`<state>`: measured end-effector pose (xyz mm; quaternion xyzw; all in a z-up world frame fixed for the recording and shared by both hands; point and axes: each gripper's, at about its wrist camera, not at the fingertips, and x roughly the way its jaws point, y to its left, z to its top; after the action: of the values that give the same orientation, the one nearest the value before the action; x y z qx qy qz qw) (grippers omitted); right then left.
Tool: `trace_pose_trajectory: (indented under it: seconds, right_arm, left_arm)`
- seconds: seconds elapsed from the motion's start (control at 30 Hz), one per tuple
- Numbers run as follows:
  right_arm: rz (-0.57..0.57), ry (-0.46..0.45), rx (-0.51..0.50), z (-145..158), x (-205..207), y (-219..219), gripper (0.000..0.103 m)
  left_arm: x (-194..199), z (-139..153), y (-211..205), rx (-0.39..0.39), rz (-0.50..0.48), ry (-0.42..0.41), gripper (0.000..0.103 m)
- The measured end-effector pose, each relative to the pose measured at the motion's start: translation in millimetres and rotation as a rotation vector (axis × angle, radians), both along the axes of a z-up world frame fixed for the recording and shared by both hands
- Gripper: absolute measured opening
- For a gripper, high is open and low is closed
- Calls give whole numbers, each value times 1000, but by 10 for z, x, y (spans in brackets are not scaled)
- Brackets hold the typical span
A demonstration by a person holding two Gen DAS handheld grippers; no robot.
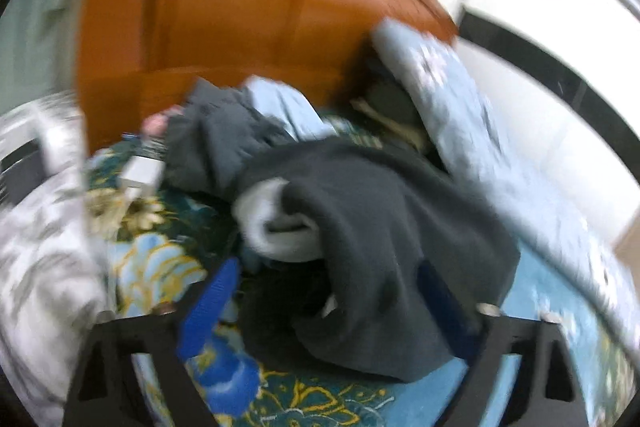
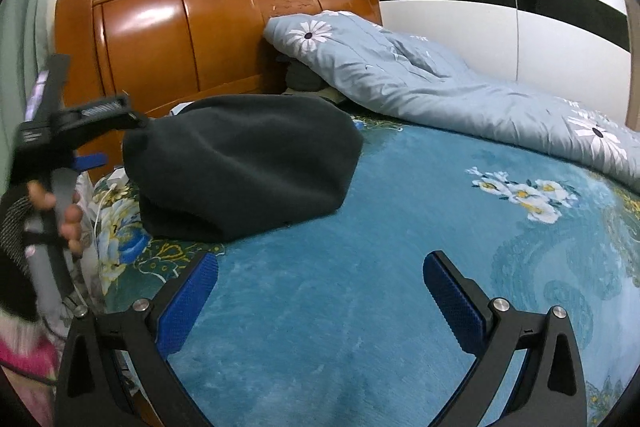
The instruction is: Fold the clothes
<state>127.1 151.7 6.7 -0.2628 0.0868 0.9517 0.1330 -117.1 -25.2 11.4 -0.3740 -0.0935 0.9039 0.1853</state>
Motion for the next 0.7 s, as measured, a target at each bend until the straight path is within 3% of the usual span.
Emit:
trace_pose_trajectory:
  seconds: [0.03,0.13,0.23,0.33,0.53,0.7]
  right_arm:
    - [-1,4,0,6,9,-1,103]
    - [-14,11,-4,20,36,15,103]
    - [-43,28,-28,42,93,85,103]
    - [-121,86,-98,96,269,291,103]
    - [-431,194,-330,118,856,994,103]
    - [-652,400,-524,226,1524,1509,103]
  left_arm:
    - [-45,-20,37,16,-38,-21,46]
    - [-93,9,164,33,-126,-40,11]
    - [1,181,269,68,-205,-21,8]
    - [255,565,417,120,-324,45,8]
    - [905,1167,1204,150,-609,96,8]
    - [1533,1390,2058,183,-838,89,8]
